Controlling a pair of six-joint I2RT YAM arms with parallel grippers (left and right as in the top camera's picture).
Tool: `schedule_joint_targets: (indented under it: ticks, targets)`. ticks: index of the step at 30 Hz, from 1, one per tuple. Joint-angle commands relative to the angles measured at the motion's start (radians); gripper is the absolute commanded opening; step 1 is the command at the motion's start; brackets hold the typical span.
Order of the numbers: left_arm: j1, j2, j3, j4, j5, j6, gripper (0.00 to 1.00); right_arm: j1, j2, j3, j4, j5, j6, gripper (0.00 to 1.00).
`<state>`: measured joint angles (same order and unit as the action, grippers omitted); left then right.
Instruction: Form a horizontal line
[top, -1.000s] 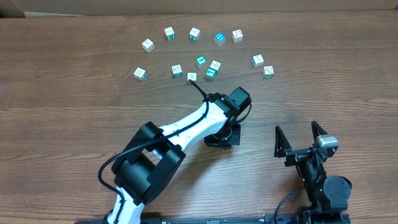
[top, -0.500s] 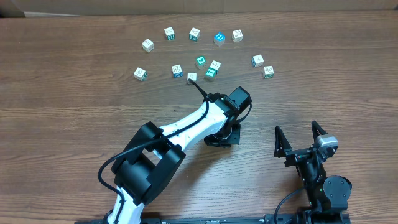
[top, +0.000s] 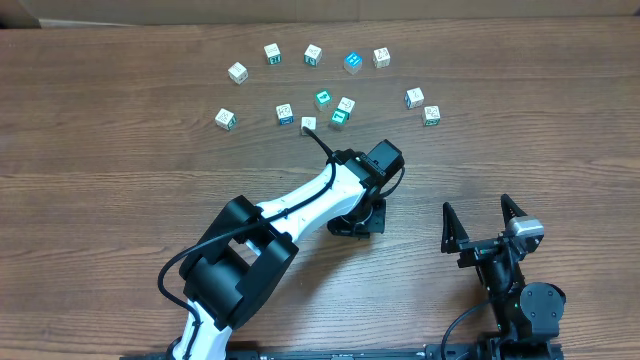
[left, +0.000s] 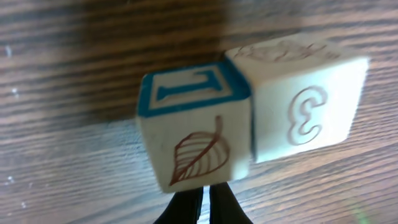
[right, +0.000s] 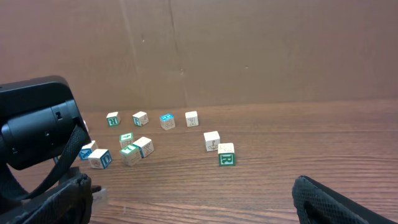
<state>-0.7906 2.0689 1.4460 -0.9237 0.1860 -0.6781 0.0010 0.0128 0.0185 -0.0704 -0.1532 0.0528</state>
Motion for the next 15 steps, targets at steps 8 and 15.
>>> schedule_joint_targets:
  ticks: [8, 15]
  targets:
    - [0.002, -0.011, -0.002, -0.058, -0.002, 0.015, 0.04, 0.005, -0.01, -0.011, 0.005, -0.006, 0.006, 1.0]
    - [0.073, -0.05, 0.01, -0.072, -0.003, 0.029, 0.04, 0.005, -0.01, -0.011, 0.005, -0.006, 0.006, 1.0]
